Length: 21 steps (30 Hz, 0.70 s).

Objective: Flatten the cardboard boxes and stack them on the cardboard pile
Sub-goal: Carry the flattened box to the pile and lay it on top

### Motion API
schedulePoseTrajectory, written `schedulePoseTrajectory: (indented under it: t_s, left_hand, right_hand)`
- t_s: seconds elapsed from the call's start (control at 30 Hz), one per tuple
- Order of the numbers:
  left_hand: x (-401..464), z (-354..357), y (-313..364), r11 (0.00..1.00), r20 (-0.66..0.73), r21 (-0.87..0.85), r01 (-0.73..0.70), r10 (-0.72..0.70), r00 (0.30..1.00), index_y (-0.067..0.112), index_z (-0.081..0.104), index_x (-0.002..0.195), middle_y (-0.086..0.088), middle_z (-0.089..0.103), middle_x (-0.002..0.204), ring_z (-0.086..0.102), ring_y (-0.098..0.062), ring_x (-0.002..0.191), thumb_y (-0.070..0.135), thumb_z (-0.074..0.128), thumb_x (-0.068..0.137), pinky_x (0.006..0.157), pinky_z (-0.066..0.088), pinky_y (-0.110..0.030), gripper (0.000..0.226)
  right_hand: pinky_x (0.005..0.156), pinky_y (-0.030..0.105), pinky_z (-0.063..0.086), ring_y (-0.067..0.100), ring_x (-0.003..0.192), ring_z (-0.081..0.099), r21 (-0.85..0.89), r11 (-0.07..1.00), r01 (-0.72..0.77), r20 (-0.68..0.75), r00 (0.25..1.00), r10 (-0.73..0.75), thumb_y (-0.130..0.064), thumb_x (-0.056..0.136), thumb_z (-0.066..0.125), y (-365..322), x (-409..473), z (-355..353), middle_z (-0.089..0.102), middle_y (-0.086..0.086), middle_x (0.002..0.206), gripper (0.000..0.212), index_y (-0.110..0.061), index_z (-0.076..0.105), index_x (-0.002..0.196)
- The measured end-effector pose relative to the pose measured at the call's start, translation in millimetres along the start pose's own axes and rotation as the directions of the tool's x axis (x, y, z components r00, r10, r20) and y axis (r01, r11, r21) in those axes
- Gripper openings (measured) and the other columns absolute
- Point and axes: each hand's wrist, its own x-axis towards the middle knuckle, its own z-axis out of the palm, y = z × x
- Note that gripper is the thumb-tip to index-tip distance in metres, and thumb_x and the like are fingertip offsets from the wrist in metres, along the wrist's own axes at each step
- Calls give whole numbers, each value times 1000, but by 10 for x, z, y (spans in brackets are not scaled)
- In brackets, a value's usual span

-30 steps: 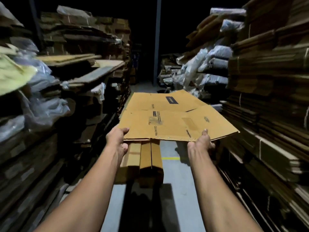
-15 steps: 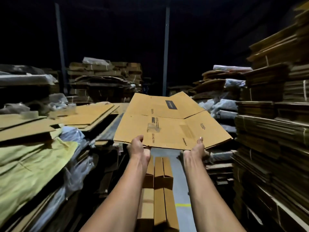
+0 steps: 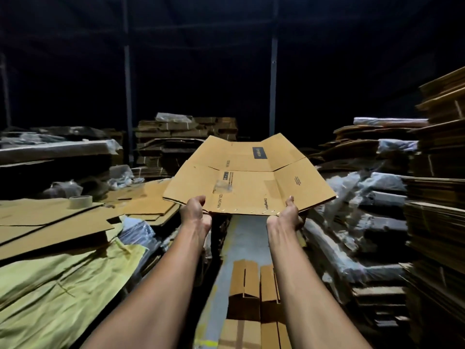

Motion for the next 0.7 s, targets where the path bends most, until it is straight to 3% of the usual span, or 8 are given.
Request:
schedulePoseTrajectory:
  t_s: [0.07, 0.17, 0.3, 0.4, 0.47, 0.53, 0.6, 0.7]
  left_hand:
    - [312, 21, 76, 999, -20, 22, -47, 48, 999, -11, 61, 112, -29, 67, 104, 70, -40, 82, -17, 52, 87, 64, 62, -58, 28]
    - [858, 36, 185, 994, -67, 49, -94, 97, 993, -5, 60, 101, -25, 66, 97, 69, -36, 73, -16, 54, 86, 75, 61, -61, 19]
    - [1601, -89, 332, 986, -161, 31, -164, 167, 973, 5, 54, 93, -27, 69, 110, 73, -41, 94, -17, 58, 86, 87, 56, -70, 24]
    - [2072, -278, 454, 981, -250, 62, -185, 195, 948, 8, 52, 94, -23, 69, 112, 72, -40, 98, -16, 61, 88, 86, 57, -67, 27]
    - [2426, -419, 561, 977, -295, 99, -190, 211, 932, 8, 50, 104, -20, 67, 111, 71, -36, 97, -13, 63, 88, 85, 59, -64, 29]
    - [2854, -588, 685, 973, -322, 120, -198, 227, 919, 10, 47, 111, -19, 65, 117, 69, -35, 102, -10, 65, 86, 90, 58, -63, 36]
    - [3272, -754, 790, 972, -348, 151, -178, 221, 911, 10, 47, 115, -18, 62, 123, 66, -34, 108, -8, 67, 85, 96, 56, -61, 40]
    - [3939, -971, 944, 965, -379, 165, -202, 251, 891, 8, 46, 128, -11, 57, 123, 61, -30, 108, -6, 65, 91, 98, 54, -52, 45]
  right_hand:
    - [82, 48, 59, 26, 88, 66, 23, 999, -28, 27, 999, 27, -4, 91, 76, 198, 143, 189, 67, 14, 113, 24, -12, 53, 87]
    - [81, 47, 58, 29, 94, 68, 11, 993, -120, 83, 989, 119, 1, 91, 72, 604, 425, 480, 69, 14, 116, 19, -10, 57, 88]
    - [94, 65, 55, 35, 102, 71, -2, 981, -192, 122, 974, 191, 9, 88, 69, 1229, 704, 801, 70, 18, 116, 20, -5, 58, 97]
    - [91, 62, 56, 35, 93, 70, -58, 962, -265, 132, 954, 271, 7, 92, 67, 1750, 857, 962, 67, 23, 119, 17, -5, 55, 91]
    - [86, 56, 57, 30, 86, 67, -88, 953, -291, 121, 946, 300, 5, 94, 65, 2131, 988, 1070, 65, 22, 120, 15, -2, 56, 102]
    - [84, 50, 55, 25, 81, 63, -114, 941, -317, 119, 936, 330, 4, 97, 61, 2517, 1077, 1199, 60, 20, 119, 31, -1, 52, 126]
    - [82, 46, 54, 22, 77, 60, -137, 936, -324, 123, 932, 340, 3, 99, 59, 2898, 1160, 1355, 59, 17, 116, 37, -3, 49, 135]
    - [89, 46, 55, 21, 74, 60, -145, 912, -383, 136, 906, 402, -2, 102, 57, 3594, 1341, 1508, 64, 12, 107, 6, -8, 59, 104]
